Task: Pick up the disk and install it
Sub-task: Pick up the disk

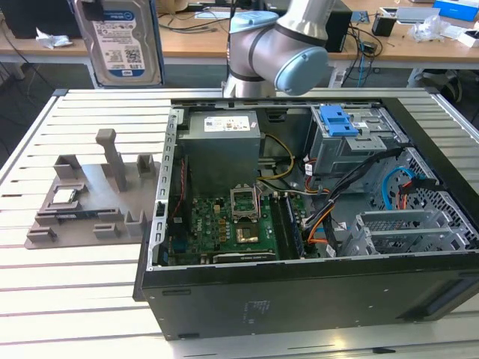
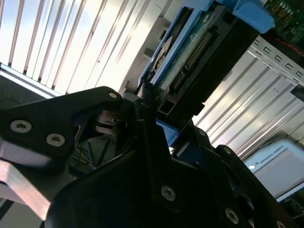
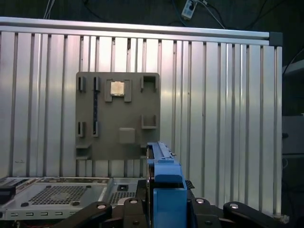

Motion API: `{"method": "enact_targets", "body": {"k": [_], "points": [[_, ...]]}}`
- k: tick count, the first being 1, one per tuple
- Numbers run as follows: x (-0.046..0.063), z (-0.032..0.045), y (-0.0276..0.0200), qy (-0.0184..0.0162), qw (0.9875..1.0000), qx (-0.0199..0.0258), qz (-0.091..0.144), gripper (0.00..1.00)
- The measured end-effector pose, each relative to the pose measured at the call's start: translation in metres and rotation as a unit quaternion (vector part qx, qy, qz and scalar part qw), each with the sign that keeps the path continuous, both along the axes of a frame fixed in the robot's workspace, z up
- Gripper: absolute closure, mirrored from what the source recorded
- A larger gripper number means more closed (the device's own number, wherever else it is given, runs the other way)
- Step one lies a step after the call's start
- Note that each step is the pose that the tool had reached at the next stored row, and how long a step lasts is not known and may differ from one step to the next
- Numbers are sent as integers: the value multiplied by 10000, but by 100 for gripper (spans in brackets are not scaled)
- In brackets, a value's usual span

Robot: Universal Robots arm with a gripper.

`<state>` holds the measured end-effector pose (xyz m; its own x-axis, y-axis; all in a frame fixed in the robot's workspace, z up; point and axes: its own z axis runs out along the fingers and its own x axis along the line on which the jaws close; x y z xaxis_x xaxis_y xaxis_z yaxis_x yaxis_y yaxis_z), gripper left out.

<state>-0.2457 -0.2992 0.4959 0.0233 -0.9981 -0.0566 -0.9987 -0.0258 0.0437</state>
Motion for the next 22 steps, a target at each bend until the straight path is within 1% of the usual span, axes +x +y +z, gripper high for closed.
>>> {"method": "enact_targets", "body": {"k": [2,5,11,13,15,22], "points": [[96,-2,-18,6,10000,0,0,64],[345,-7,-78,26,10000,0,0,64],[607,-16,-158,43,10000,0,0,64],[702,-20,-191,48,10000,0,1,64],[817,-24,-238,55,10000,0,0,64],[1058,-34,-382,64,10000,0,-1,64]]}}
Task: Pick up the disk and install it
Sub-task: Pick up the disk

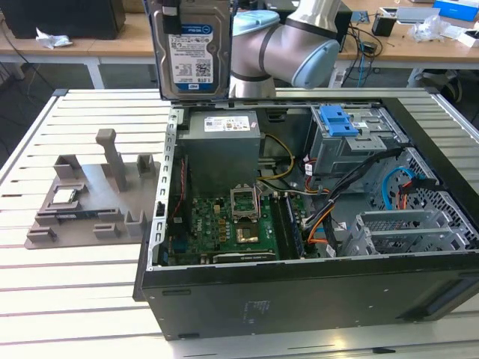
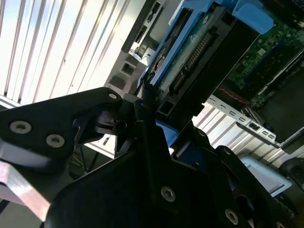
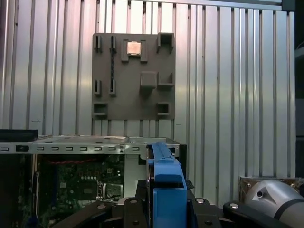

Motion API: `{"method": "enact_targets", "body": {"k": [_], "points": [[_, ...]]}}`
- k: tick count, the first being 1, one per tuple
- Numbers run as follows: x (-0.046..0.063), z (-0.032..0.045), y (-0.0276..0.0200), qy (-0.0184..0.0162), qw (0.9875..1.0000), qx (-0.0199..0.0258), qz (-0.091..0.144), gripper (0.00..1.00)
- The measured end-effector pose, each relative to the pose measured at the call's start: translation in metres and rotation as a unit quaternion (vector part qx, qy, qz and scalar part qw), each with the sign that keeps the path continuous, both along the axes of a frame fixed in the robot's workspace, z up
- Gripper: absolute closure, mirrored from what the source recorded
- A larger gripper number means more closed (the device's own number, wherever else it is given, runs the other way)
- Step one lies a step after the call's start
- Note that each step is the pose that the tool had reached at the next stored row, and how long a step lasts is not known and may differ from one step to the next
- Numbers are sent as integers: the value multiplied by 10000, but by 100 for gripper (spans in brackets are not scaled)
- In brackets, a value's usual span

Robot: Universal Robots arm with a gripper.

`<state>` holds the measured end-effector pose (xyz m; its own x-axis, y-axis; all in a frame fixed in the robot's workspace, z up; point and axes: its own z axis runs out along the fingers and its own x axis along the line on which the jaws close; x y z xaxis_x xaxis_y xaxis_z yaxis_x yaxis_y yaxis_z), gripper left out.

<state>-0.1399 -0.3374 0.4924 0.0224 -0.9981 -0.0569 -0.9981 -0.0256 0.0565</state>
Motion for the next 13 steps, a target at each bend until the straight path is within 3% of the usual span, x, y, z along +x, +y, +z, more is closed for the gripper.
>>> {"method": "enact_targets", "body": {"k": [7,13], "points": [[238,-10,-172,6,10000,0,1,64],[410,-15,-286,9,10000,0,1,64]]}}
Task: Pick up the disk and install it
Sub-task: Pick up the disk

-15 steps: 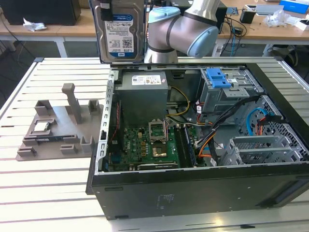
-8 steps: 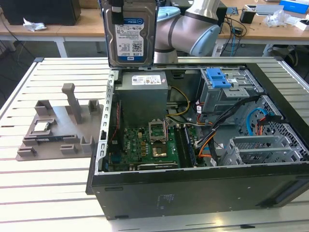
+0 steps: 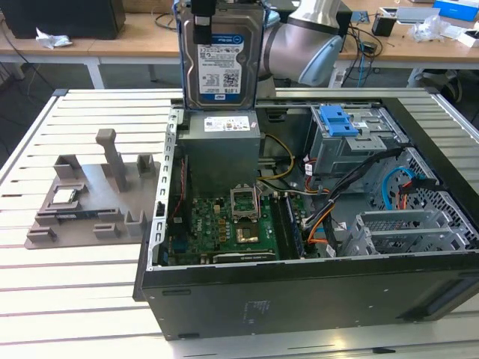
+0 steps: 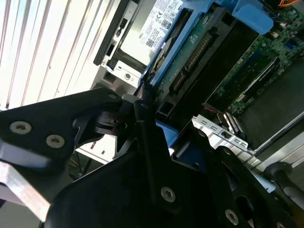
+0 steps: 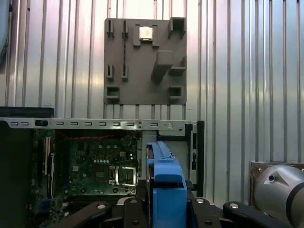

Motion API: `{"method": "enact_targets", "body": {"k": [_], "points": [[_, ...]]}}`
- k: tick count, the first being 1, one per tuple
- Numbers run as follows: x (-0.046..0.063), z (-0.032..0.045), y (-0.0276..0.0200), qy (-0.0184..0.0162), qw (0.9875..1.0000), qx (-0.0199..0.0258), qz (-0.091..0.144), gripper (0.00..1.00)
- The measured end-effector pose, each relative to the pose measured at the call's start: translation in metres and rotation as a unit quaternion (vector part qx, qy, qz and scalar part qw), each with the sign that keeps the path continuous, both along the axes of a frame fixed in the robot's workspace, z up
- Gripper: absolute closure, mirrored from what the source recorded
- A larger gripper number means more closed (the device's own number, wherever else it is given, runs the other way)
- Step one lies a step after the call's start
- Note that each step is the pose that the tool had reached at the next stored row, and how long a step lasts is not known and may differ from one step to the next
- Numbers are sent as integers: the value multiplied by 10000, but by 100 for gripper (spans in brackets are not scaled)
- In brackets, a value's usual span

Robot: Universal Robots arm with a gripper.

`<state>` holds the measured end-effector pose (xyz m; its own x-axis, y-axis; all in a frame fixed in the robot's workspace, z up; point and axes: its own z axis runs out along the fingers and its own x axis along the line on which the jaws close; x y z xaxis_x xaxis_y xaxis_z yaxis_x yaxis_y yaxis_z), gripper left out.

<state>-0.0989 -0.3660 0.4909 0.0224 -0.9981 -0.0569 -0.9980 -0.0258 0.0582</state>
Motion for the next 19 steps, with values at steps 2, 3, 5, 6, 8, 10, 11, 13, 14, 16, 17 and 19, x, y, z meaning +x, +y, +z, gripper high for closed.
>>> {"method": "enact_targets", "body": {"k": [2,3,5,6,8,10,11,13,14,16,17,19], "points": [[66,-2,-40,1,10000,0,1,64],[109,-4,-66,2,10000,0,0,64],[184,-6,-110,3,10000,0,0,64],[222,-7,-133,4,10000,0,-1,64],[340,-11,-195,5,10000,0,0,64],[443,-13,-244,6,10000,0,0,64],[462,-14,-253,6,10000,0,0,64],[512,-15,-273,7,10000,0,0,64],[529,-16,-280,7,10000,0,0,64],[569,-16,-295,7,10000,0,0,64],[605,-17,-308,8,10000,0,0,64],[668,-19,-332,8,10000,0,0,64]]}}
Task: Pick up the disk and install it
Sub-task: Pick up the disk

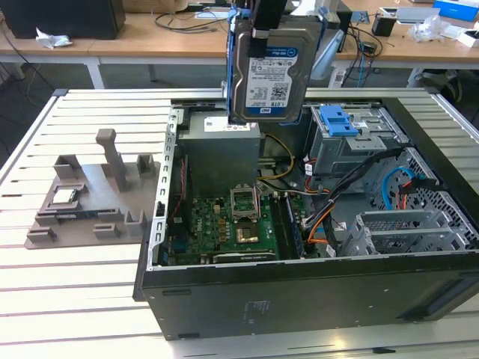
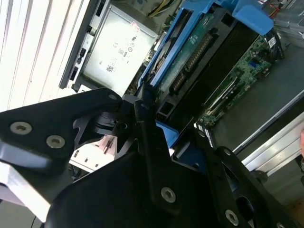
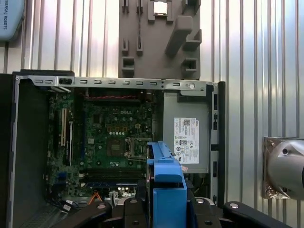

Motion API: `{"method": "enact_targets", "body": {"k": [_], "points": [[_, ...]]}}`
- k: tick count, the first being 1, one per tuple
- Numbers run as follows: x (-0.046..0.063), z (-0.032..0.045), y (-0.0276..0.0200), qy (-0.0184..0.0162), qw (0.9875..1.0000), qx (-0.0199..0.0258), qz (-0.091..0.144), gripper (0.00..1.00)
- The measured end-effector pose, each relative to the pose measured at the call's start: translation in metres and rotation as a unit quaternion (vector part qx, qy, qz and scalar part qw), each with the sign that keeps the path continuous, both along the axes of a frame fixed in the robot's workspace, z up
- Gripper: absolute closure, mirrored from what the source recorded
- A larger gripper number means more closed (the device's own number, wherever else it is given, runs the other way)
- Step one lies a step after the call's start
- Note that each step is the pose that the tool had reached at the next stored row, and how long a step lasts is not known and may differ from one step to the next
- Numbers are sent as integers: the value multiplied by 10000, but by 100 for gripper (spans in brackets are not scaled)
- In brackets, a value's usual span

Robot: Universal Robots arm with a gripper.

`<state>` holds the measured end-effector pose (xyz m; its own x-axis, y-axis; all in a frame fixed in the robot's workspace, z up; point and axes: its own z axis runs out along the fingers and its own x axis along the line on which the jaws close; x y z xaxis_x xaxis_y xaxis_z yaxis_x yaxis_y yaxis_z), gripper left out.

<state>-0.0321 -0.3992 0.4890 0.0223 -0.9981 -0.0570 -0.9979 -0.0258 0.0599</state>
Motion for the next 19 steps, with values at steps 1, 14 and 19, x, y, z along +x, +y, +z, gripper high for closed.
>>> {"method": "enact_targets", "body": {"k": [1,14,19], "points": [[23,0,-8,0,10000,0,0,64],[401,-7,-126,7,10000,0,0,64],[583,-10,-143,15,10000,0,0,64]]}}
